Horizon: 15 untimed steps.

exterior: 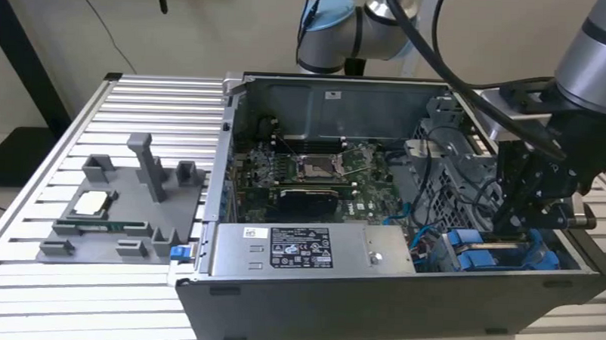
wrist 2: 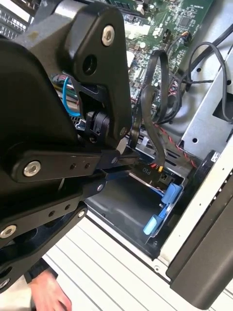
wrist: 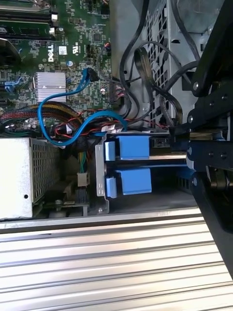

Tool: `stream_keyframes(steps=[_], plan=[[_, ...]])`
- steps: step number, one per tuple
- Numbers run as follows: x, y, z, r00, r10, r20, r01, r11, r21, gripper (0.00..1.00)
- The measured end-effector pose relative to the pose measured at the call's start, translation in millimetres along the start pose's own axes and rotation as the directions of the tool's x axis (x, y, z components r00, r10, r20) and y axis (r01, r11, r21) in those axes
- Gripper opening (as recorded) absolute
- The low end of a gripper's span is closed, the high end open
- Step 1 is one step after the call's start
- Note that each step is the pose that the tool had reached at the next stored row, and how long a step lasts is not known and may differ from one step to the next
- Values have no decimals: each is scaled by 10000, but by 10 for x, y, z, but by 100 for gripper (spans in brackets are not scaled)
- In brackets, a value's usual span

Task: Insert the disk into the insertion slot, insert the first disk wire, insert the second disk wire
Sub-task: 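Insert the second disk wire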

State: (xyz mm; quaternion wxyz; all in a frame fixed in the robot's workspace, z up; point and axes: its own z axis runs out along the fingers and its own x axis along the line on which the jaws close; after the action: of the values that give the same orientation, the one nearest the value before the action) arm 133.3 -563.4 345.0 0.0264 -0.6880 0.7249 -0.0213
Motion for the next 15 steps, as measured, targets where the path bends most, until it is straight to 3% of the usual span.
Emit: stream_keyframes(steps=[10,15], plan=[[-13,4,35,10000,-5,9,5,9999,150,16],[-13,10,72,10000,-6,1,6,9999,170,16]])
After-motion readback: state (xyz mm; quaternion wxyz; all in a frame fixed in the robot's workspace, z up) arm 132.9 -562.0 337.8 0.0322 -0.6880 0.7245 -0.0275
